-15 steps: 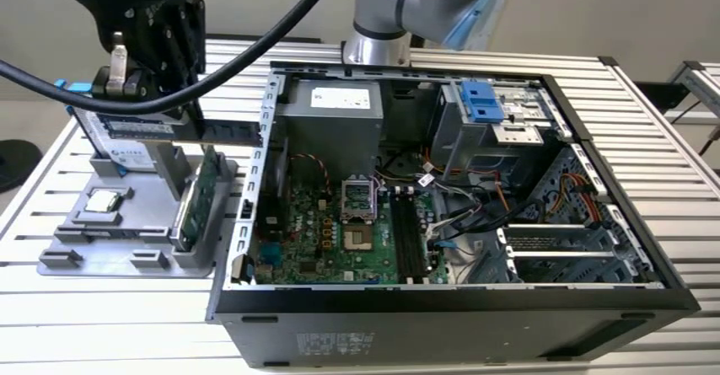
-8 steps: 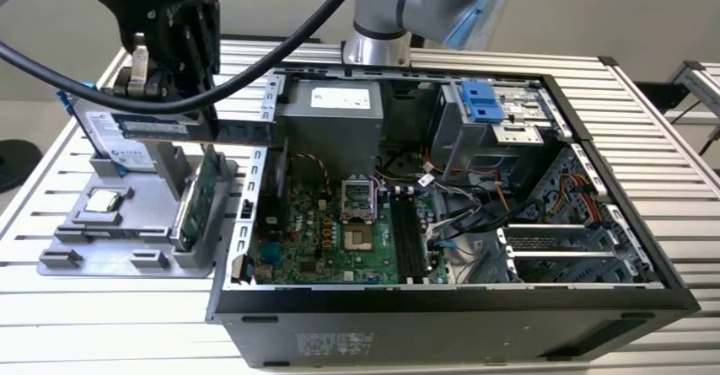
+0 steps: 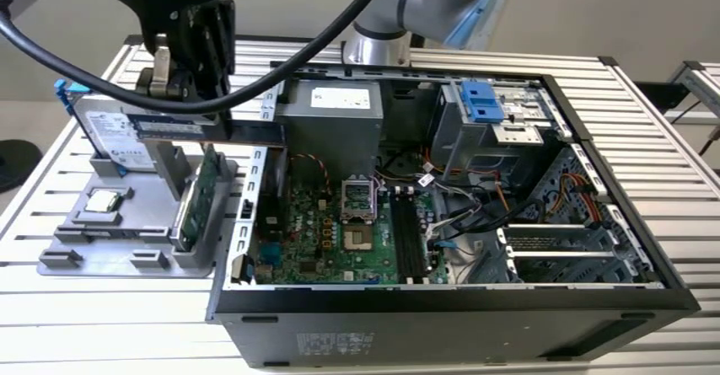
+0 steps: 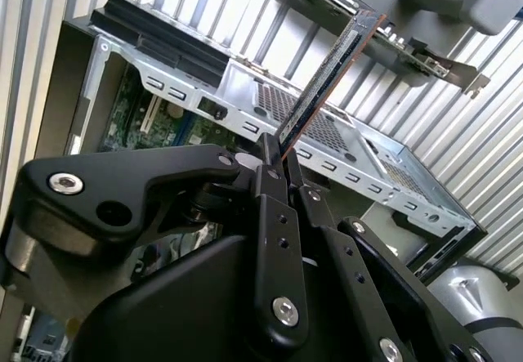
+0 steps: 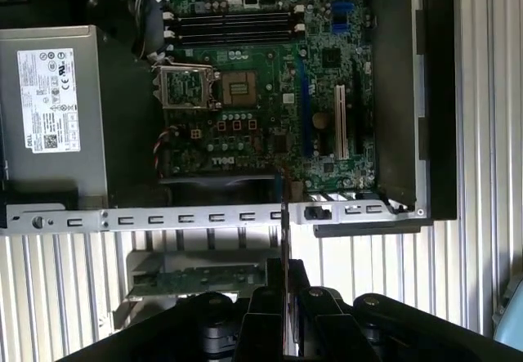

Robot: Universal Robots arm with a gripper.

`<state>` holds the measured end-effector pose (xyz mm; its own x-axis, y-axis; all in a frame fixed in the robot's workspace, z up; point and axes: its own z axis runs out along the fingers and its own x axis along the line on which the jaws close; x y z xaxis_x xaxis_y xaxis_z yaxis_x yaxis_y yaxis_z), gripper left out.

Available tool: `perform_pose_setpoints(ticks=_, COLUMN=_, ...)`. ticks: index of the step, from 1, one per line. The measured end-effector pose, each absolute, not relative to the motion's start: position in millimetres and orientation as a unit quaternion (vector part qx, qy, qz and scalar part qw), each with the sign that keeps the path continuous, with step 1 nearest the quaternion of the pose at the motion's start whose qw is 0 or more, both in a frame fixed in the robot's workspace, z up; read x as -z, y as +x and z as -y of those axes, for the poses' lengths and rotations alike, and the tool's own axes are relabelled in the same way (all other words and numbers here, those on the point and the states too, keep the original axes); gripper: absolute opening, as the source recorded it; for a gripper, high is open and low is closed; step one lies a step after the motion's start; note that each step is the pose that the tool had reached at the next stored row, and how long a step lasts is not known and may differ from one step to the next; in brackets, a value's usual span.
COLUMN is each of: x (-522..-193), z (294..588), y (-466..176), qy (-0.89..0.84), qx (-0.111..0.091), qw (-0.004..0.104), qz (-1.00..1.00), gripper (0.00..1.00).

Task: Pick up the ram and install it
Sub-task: 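Pick up the ram and move it above insertion slot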

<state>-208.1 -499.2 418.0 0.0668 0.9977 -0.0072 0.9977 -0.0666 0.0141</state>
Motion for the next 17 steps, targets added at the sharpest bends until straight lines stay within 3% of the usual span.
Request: perform_pose_setpoints(ticks=17, x=-418, z=499, y=-185, qy=0.730, qx=-0.002, qw=0.008, qz=-0.683, gripper=0.00)
